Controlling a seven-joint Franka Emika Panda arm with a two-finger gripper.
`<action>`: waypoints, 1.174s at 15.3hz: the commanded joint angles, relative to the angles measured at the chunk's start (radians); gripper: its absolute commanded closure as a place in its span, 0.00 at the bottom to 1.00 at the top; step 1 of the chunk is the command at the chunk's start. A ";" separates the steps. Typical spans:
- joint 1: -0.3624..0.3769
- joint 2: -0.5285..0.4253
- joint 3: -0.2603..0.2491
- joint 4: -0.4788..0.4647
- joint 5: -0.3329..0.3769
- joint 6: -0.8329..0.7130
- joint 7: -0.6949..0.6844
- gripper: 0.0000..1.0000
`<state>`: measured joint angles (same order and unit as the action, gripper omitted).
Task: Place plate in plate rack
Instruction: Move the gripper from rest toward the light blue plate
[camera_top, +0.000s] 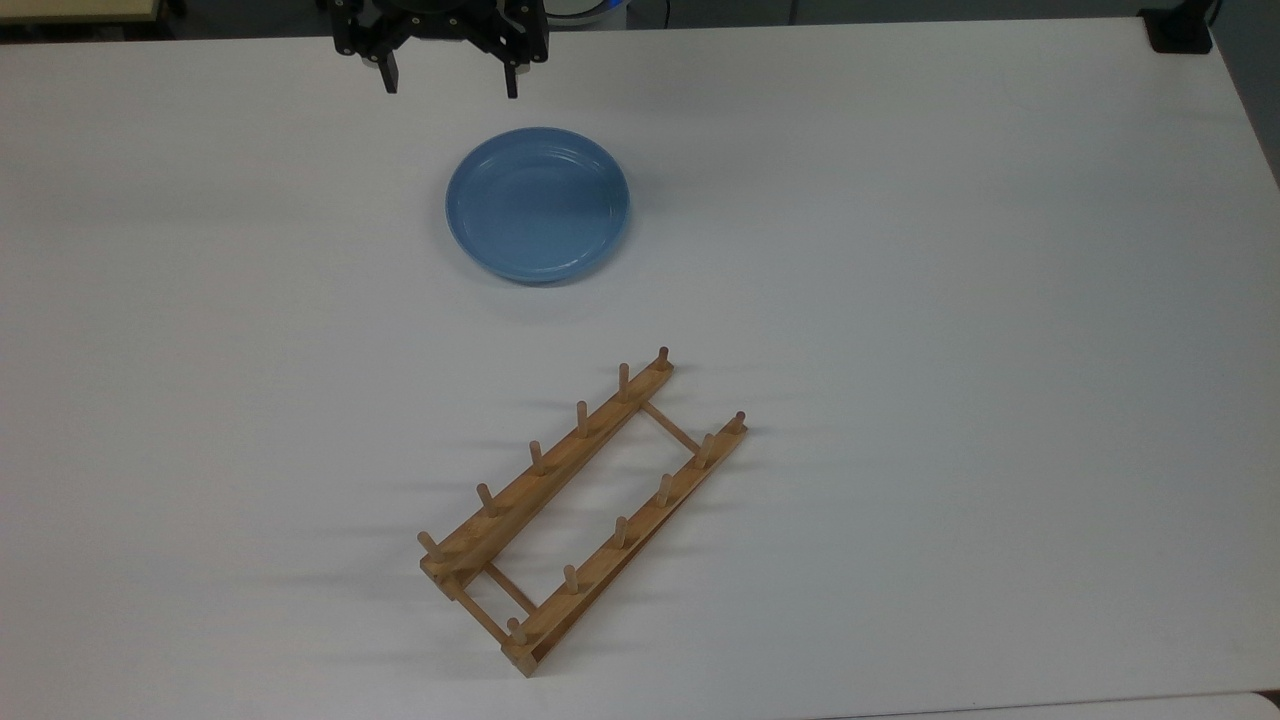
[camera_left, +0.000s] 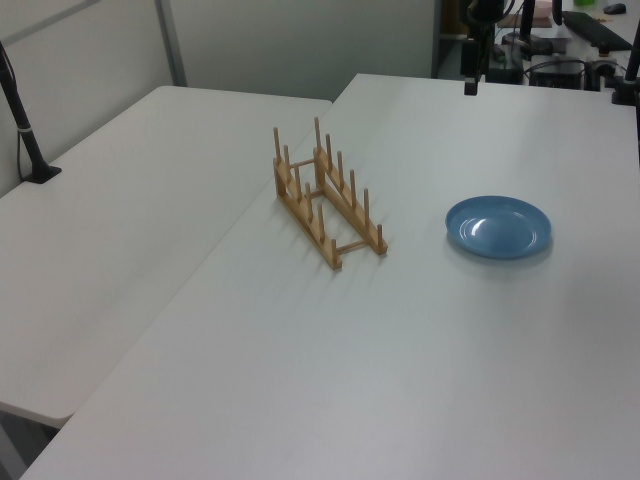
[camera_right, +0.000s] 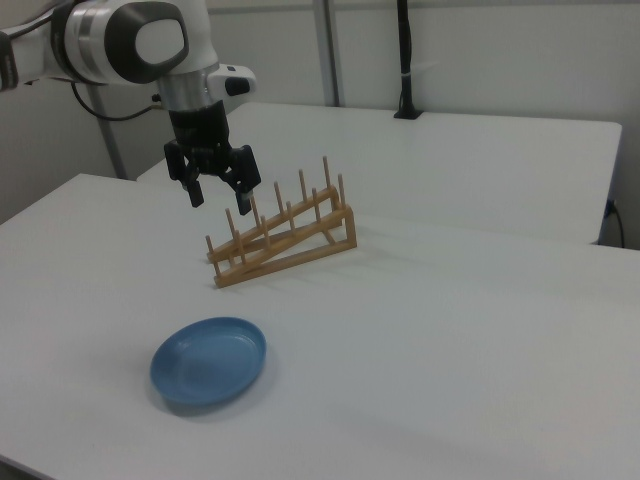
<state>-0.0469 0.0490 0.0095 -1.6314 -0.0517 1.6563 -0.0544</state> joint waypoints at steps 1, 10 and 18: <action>0.009 -0.009 -0.006 -0.015 -0.007 -0.010 0.016 0.00; 0.007 0.003 -0.006 -0.025 -0.016 -0.007 -0.114 0.00; -0.073 0.051 -0.005 -0.192 -0.060 0.098 -0.444 0.18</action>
<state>-0.1193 0.0966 0.0070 -1.7308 -0.0618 1.6705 -0.4314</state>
